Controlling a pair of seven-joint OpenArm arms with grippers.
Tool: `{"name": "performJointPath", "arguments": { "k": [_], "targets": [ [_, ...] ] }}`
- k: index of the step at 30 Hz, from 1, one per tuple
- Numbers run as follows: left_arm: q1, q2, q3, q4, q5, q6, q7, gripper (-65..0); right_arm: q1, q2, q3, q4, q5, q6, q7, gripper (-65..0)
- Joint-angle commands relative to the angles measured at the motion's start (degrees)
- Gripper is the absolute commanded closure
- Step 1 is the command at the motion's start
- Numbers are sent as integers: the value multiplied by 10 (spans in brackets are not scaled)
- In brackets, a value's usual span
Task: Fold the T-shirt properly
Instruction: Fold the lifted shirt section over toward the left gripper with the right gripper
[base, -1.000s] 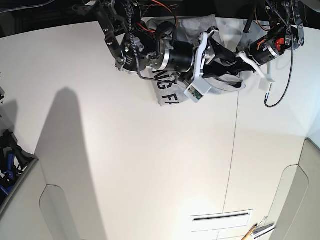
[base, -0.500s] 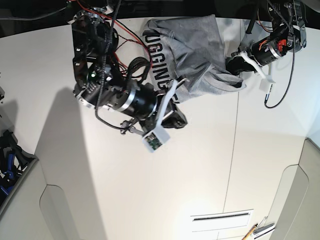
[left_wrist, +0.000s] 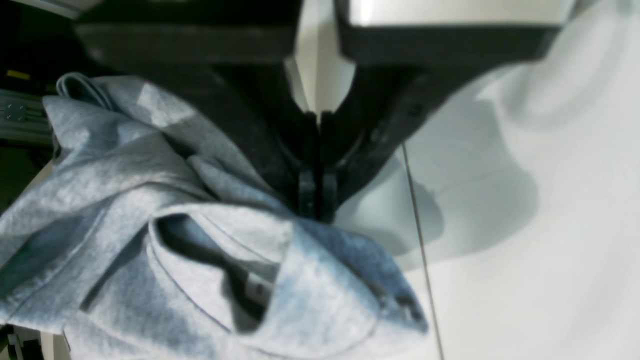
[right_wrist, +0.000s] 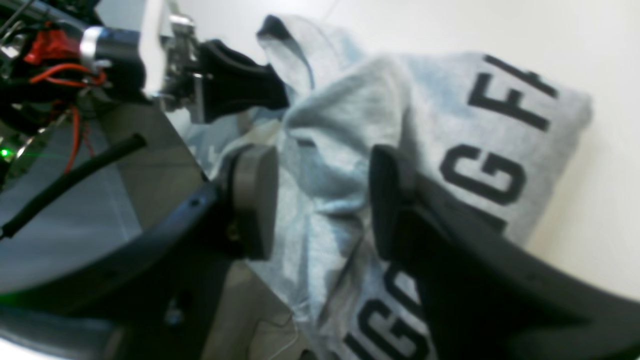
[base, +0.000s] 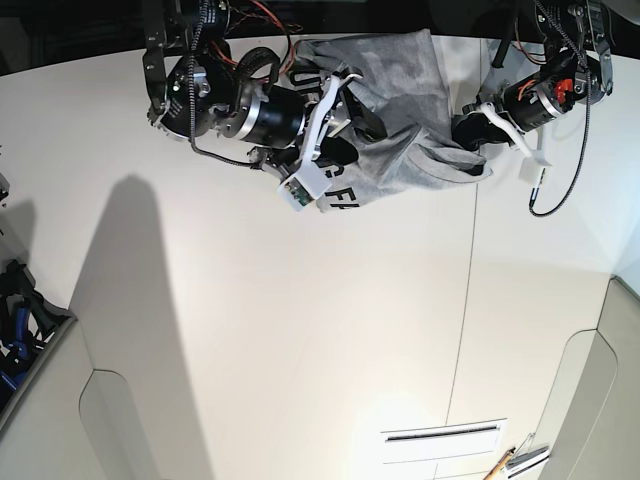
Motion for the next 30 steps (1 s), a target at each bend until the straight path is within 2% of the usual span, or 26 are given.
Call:
{"name": "performJointPath", "arguments": {
  "k": [1,5,7,9,11,12,18,23,24,26,27,28,30],
  "targets": [
    [2,-6,-1,3,16,4,9,0,4,-3,-4,1,8,3,10,-297],
    [2,-6,-1,3,16,4,9,0,5,-3,-16,-32,9,3,23,-296],
    [2,-6,-1,3,16,4,9,0,8,-3,-28,-47,9,3,24,-267],
    [2,-6,-1,3,15,4,9,0,12,-3,-43,-53,9,3,24,-165],
    [2,-6,-1,3,16,4,9,0,14,-3,-58,-52,17,3,24,-19],
    [2,-6,-1,3,16,4,9,0,14,-3,-66,-52,24,3,24,0],
    [2,-6,-1,3,16,4,9,0,14,-3,-130,-52,42,22,19,0],
    [2,-6,-1,3,16,4,9,0,14,-13,-156,-45,-7,17,19,0],
    [2,-6,-1,3,16,4,9,0,14,-13,-156,-37,-14,18,19,-43],
    [2,-6,-1,3,16,4,9,0,14,-13,-155,-14,-32,18,20,-228],
    [2,-6,-1,3,16,4,9,0,14,-13,-155,2,-46,18,21,-298],
    [2,-6,-1,3,16,4,9,0,14,-12,-155,18,-61,17,21,-343],
    [2,-6,-1,3,16,4,9,0,14,-12,-152,49,-96,8,39,-354]
  ]
}}
